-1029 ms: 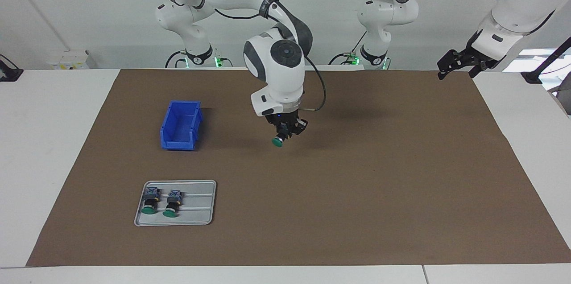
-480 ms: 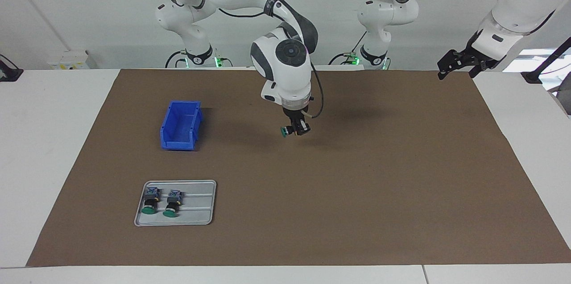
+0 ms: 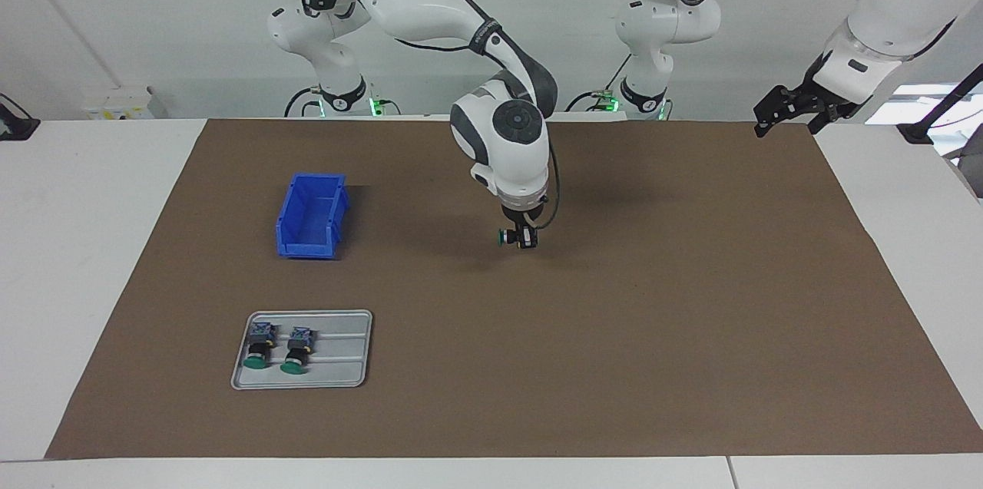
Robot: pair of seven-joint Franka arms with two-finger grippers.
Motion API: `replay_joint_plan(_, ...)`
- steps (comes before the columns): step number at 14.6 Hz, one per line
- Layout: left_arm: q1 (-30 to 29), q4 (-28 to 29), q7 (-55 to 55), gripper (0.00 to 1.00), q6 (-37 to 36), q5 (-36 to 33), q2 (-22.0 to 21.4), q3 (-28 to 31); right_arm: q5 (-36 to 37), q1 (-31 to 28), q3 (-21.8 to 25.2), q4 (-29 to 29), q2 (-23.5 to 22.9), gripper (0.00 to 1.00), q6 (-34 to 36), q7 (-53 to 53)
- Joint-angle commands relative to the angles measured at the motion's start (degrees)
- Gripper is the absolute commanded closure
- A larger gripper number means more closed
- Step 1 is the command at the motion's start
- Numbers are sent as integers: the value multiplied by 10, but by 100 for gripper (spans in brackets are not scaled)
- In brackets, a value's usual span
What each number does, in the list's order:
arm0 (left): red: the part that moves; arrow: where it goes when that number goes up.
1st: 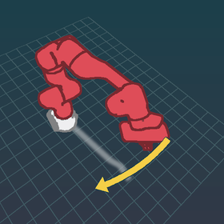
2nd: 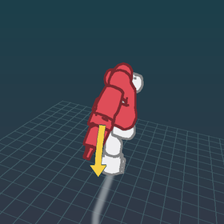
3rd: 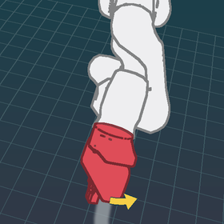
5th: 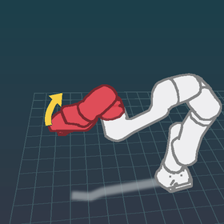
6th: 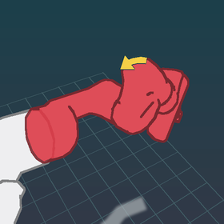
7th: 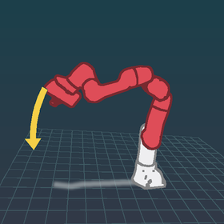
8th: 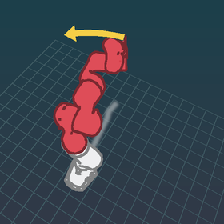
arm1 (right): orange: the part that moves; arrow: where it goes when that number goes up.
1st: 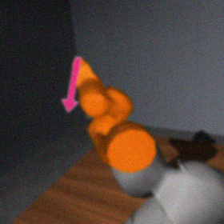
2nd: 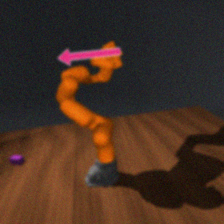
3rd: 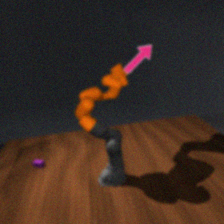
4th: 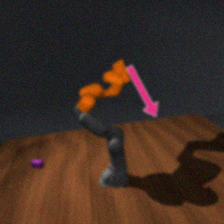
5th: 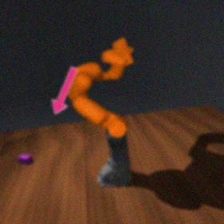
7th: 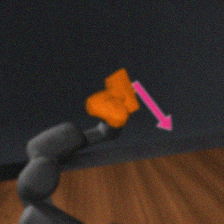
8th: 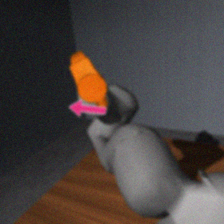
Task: Place and press button with both arms
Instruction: 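Lower the green part onto the table and open the right gripper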
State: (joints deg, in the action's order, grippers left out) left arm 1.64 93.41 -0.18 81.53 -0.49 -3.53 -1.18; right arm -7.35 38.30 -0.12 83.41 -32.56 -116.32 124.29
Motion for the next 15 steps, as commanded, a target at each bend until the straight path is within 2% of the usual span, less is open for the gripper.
replay_joint_plan(1,3,9,3,0,5,-7,-10,4,26,21,-1,4,-28,97,-45,58)
replay_joint_plan(6,2,9,4,0,4,-7,-10,5,27,27,-1,11,-35,93,-65,62)
replay_joint_plan(8,3,9,4,0,5,-7,-10,5,27,34,-1,11,-41,86,-72,61)
replay_joint_plan(10,3,10,4,0,4,-7,-10,4,27,35,-1,12,-41,74,-84,62)
replay_joint_plan(11,3,10,4,0,4,-7,-10,5,27,37,-1,13,-41,63,-85,62)
replay_joint_plan(12,2,10,4,0,4,-7,-10,4,27,37,-1,13,-41,57,-83,61)
replay_joint_plan(14,3,10,3,0,4,-7,-10,4,27,37,-1,11,-42,33,-85,61)
replay_joint_plan(15,3,10,3,0,4,-7,-10,4,27,36,-1,3,-43,18,-84,61)
